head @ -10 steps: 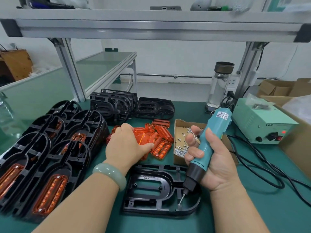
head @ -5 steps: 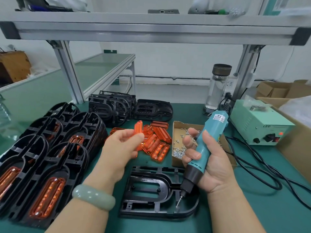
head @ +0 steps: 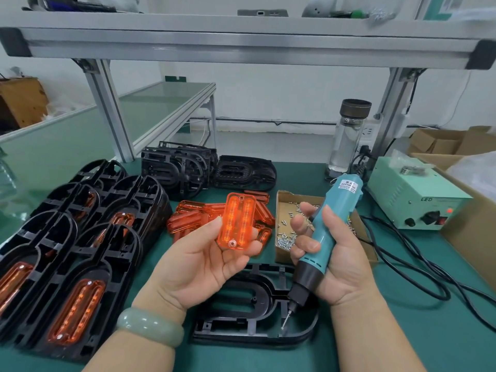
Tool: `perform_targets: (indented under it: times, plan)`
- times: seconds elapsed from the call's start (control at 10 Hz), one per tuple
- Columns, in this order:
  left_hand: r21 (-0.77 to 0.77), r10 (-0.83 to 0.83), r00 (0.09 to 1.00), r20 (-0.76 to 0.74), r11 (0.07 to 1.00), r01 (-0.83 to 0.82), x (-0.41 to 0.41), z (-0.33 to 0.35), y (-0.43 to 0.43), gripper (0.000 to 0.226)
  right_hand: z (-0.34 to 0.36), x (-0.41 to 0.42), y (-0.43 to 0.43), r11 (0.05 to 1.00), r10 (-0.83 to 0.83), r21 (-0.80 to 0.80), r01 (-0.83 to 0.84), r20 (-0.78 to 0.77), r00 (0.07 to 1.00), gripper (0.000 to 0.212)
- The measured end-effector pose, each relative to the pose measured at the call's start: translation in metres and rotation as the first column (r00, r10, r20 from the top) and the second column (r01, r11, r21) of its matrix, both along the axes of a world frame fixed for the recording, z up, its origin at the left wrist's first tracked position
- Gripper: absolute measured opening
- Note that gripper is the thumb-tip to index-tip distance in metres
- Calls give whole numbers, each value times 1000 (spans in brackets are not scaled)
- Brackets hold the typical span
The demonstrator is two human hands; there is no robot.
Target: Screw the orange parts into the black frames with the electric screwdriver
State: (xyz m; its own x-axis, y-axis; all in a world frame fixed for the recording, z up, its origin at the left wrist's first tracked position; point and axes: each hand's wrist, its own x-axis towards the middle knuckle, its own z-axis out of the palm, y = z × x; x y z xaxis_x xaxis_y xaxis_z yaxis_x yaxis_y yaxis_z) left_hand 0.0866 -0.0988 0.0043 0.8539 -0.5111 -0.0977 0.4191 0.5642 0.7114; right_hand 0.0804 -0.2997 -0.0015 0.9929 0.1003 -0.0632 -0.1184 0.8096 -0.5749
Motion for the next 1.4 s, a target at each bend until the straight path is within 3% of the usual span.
perform_targets:
  times: [0.1,0.3,0.5,0.7,0.8,0.9,1.0,1.1,1.2,1.4]
  plan:
    - [1,-24,998,52,1000,24,0,-4,2,57,0,0,0,1000,1,-1,-1,3,1000,26]
    - [-14,-16,988,151,1000,19,-2,-6,3,54,-1,-1,0,1000,1,5,-1,1,1000,26]
    - [-57,5,974,228,998,8,-4,-4,5,75,-2,-1,0,1000,7,6,-7,-2,1000,26]
    - [166,186,929,321,954,-248,-2,-9,-4,51,-1,-1,0,1000,26,11,-26,6,1000,27]
    - [318,160,865,475,886,-338,-2,-12,-12,57,-2,-3,1,996,81,45,-82,26,996,28]
    - [496,33,803,595,771,-399,-3,-11,-18,53,-3,-3,3,985,154,67,-159,76,985,42]
    - [577,-25,787,616,695,-429,-3,-12,-22,53,-4,-2,4,984,167,54,-173,97,981,53]
    - [633,-106,704,702,545,-550,-5,-8,-21,49,-5,-2,5,989,147,10,-148,75,986,31]
    - [603,-223,569,791,440,-665,-9,-4,-19,52,-4,-2,7,990,140,-5,-140,60,988,29]
    - [590,-261,530,807,335,-734,-17,1,-6,14,-3,-3,5,991,129,15,-130,45,991,26]
